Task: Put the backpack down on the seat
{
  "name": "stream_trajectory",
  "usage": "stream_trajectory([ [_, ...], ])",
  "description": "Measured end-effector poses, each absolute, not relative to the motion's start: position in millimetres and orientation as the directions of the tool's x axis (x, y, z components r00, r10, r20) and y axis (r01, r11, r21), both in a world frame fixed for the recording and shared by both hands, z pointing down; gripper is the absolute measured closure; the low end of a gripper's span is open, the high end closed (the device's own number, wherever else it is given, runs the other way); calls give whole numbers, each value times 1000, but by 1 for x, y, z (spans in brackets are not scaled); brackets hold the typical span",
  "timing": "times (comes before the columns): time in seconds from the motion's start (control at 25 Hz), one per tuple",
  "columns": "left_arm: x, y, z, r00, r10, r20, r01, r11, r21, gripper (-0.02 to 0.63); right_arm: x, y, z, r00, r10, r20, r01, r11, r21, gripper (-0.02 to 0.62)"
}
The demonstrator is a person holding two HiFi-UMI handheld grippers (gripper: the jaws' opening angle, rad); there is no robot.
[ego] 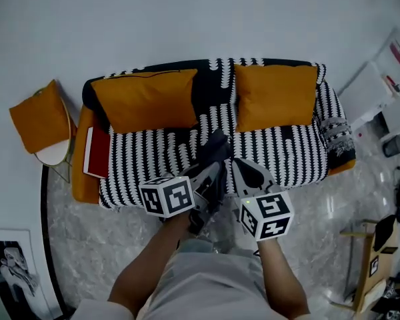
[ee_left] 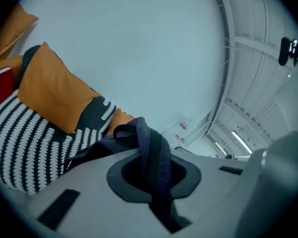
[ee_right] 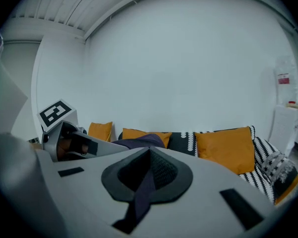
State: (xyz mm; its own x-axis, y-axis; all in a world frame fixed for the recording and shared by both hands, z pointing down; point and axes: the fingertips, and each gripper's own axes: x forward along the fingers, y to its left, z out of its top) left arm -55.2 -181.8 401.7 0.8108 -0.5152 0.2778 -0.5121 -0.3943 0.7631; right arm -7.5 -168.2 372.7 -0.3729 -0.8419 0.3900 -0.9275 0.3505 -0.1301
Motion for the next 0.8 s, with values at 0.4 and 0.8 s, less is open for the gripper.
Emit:
stream_trajectory([
  [0.4, -61, -229, 409, 844, -450, 292, -499, -458, 736, 575, -17, -210, 370, -330, -864, 381, -944, 313, -109, 594],
  [0.8, -41, -277, 428, 859, -406, 313, -493, -486, 721, 575, 2, -252, 387, -338, -861, 381, -941, 310, -134, 594],
])
